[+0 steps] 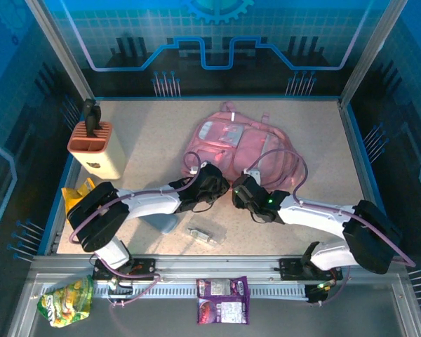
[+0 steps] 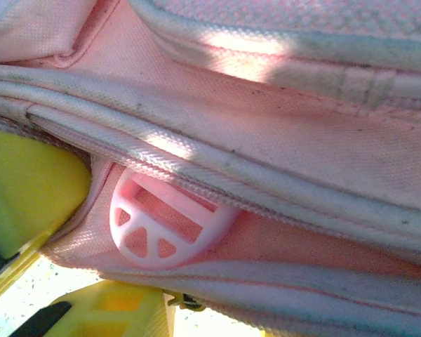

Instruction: Pack books, pencil case, and school supplies into a backpack

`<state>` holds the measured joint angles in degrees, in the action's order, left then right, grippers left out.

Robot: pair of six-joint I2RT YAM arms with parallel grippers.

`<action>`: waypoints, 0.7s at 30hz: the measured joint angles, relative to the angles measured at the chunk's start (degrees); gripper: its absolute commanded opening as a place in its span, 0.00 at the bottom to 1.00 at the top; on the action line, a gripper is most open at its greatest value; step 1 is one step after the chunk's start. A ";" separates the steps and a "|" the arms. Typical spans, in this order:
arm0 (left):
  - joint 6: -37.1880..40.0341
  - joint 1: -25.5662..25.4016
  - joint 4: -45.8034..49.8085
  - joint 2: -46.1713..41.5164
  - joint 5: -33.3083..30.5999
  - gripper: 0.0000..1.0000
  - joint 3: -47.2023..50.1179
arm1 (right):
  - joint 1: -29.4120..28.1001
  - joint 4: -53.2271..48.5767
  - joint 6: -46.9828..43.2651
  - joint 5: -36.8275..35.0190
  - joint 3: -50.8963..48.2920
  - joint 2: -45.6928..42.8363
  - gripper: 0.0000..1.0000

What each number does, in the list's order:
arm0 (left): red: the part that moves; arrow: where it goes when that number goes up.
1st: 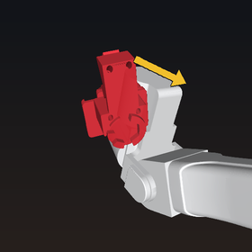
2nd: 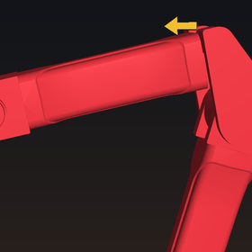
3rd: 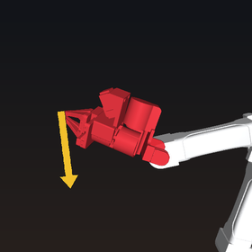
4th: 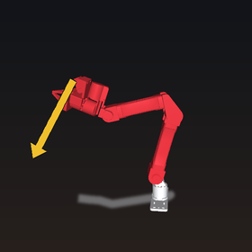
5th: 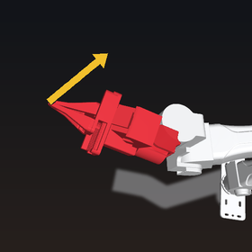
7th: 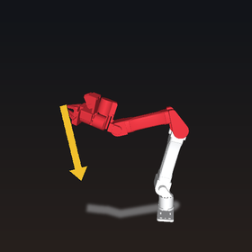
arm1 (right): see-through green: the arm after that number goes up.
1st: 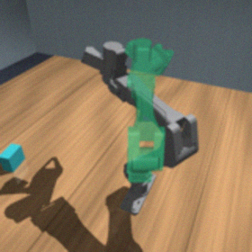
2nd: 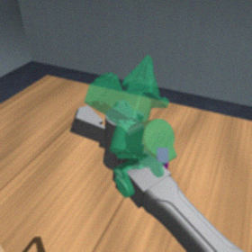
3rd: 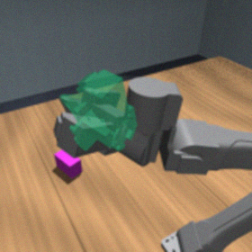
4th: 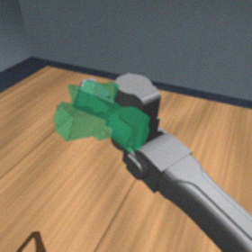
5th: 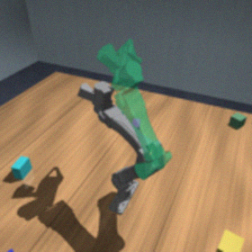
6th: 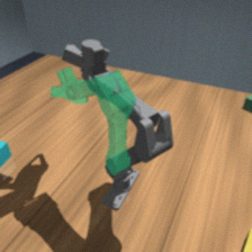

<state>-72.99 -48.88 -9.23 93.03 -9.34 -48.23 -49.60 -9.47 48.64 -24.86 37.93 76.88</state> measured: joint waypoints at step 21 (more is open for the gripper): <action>1.16 -0.15 0.85 -0.15 -1.05 0.00 -0.42 | 0.13 -0.48 -5.64 -0.24 2.25 3.74 0.25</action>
<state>-71.83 -49.04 -8.38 92.88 -10.39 -48.64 -49.47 -9.96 43.00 -25.10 40.18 80.62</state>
